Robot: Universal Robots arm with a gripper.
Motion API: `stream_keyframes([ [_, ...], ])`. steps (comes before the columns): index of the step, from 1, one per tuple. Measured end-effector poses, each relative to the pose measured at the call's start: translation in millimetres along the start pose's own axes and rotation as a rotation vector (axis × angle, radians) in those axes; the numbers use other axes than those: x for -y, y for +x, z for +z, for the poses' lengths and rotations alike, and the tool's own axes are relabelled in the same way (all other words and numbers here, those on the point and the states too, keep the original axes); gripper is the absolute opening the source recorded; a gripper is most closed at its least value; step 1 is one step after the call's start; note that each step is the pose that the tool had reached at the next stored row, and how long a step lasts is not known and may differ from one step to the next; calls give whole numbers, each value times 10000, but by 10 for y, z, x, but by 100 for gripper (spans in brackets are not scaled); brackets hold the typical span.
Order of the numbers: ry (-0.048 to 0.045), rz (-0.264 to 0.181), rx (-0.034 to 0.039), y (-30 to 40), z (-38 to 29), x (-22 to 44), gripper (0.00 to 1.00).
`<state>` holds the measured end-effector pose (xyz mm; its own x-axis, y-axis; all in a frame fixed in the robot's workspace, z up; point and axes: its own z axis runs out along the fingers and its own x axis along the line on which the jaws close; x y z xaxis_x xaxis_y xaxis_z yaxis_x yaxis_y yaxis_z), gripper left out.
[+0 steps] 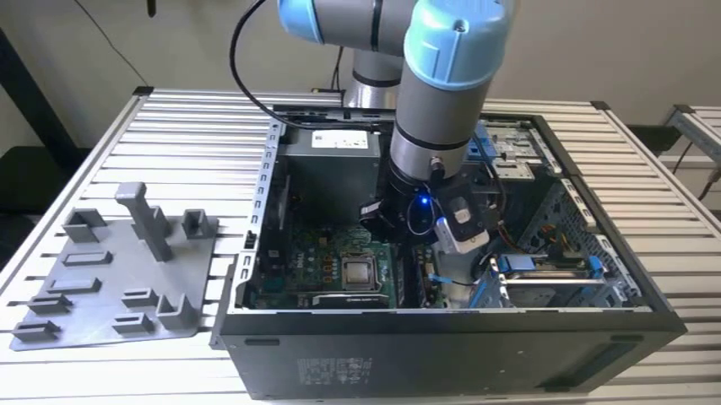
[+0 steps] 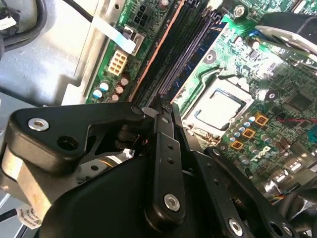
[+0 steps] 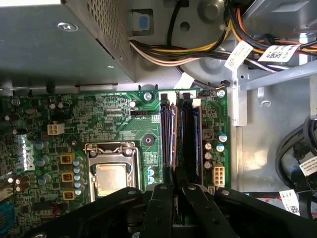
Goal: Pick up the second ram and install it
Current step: 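Insert the second ram into the second slot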
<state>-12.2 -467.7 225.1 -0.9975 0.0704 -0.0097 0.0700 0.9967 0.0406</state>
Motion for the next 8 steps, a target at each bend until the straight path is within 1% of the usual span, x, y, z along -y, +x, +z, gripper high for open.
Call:
stream_keyframes([
  [5,16,0,1,0,-3,1,14],
  [7,55,-1,4,0,-14,-1,14],
  [8,99,-1,6,0,-24,0,14],
])
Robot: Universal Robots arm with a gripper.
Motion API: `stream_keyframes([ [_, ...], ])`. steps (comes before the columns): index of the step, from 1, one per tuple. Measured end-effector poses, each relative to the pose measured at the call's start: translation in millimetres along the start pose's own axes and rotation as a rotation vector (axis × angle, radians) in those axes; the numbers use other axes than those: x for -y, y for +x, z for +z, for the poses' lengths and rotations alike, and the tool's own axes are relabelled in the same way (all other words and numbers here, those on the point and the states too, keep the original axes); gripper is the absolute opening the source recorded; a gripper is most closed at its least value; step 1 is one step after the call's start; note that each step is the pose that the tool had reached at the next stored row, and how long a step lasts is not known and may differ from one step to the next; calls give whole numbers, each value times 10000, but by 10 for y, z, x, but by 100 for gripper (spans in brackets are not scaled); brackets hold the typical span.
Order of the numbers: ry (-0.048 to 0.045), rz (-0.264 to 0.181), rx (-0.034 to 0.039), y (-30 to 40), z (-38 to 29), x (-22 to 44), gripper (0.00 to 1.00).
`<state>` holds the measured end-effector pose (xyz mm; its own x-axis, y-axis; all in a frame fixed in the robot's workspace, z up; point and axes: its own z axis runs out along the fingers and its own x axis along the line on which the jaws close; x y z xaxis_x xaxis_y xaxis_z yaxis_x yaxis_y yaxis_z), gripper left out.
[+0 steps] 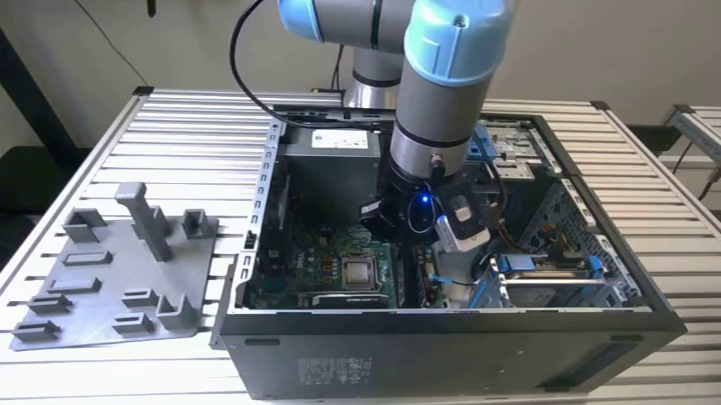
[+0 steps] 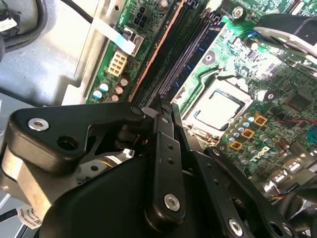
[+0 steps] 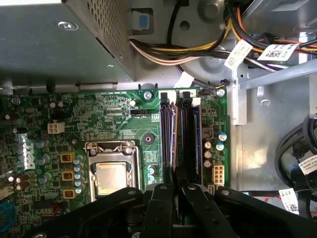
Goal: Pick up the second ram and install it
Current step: 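Insert the second ram into the second slot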
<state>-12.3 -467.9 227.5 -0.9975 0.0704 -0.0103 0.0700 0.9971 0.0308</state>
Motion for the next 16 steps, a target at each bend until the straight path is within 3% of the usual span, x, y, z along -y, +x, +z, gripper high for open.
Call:
stream_keyframes([
  [5,203,-2,14,0,-78,-8,14],
  [9,306,-4,21,-1,-172,-16,14],
  [13,756,-22,54,-1,-173,-39,14],
  [16,783,-104,56,1,-171,-81,14],
])
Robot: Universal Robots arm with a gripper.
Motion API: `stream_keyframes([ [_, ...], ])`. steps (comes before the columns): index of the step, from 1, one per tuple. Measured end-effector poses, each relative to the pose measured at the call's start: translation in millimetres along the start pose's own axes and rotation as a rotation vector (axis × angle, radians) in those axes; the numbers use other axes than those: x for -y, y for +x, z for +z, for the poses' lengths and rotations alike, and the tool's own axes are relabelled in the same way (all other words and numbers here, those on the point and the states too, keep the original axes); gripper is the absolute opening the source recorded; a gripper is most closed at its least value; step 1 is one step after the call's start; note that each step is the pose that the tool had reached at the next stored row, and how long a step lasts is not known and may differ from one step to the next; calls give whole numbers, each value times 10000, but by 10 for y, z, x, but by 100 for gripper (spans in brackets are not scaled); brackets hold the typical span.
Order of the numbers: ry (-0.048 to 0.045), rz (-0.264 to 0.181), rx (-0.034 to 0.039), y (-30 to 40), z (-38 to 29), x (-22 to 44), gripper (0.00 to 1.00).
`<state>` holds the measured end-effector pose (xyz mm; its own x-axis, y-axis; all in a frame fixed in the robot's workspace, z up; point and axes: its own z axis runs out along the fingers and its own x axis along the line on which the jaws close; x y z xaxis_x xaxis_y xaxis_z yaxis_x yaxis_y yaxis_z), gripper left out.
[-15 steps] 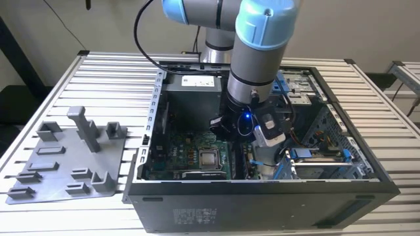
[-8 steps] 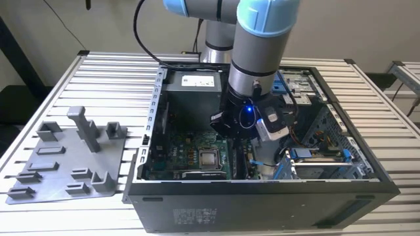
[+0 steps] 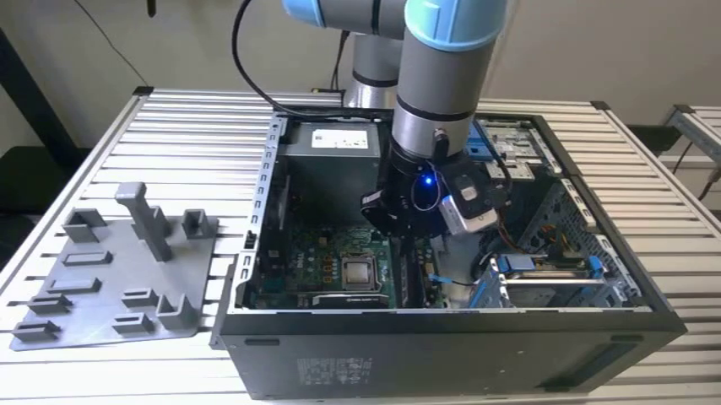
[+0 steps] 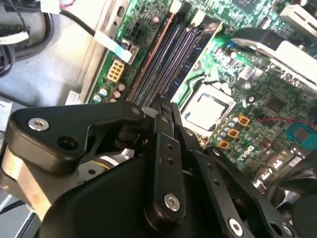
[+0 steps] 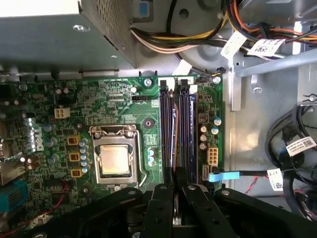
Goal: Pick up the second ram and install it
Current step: 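Insert the second ram into the second slot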
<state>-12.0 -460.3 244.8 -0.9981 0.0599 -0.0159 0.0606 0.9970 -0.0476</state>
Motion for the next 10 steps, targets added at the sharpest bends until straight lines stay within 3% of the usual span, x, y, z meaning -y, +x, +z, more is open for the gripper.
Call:
stream_keyframes([
  [10,2,-230,11,-59,44,-37,14],
])
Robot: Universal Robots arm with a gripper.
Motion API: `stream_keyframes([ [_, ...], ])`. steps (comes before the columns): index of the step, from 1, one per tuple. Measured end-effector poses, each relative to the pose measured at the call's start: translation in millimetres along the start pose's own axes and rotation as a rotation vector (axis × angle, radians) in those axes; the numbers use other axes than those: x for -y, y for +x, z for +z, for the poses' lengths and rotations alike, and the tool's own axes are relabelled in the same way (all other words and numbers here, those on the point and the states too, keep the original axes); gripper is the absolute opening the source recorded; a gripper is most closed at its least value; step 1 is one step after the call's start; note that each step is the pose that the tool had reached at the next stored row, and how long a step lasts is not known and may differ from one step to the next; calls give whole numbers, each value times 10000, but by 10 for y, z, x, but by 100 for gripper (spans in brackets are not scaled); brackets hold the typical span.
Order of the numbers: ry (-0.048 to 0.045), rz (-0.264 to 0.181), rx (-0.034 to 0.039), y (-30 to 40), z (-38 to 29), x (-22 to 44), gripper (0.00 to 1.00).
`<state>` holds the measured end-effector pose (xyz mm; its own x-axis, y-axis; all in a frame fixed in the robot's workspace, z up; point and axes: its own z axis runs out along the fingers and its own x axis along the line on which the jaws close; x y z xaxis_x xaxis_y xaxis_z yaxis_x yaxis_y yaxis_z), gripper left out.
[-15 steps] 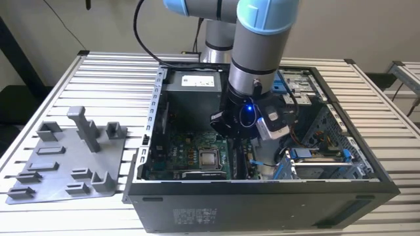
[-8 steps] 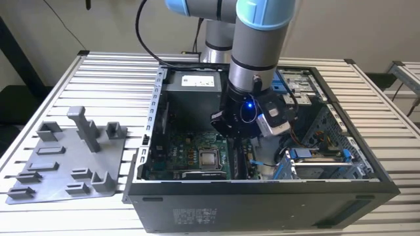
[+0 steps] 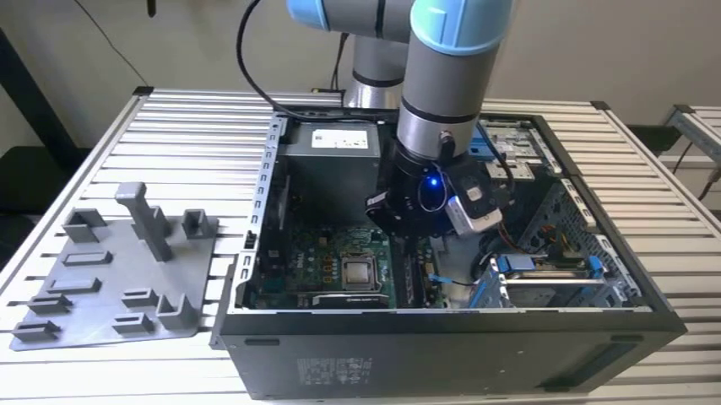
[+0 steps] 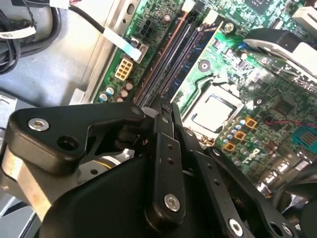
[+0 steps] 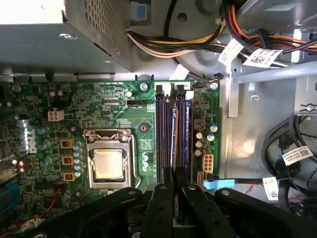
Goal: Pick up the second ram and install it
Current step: 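Insert the second ram into the second slot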
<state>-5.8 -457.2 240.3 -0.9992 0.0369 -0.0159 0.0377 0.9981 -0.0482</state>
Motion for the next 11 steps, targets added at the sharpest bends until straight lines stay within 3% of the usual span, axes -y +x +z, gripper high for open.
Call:
stream_keyframes([
  [11,6,36,-2,9,53,-5,14],
])
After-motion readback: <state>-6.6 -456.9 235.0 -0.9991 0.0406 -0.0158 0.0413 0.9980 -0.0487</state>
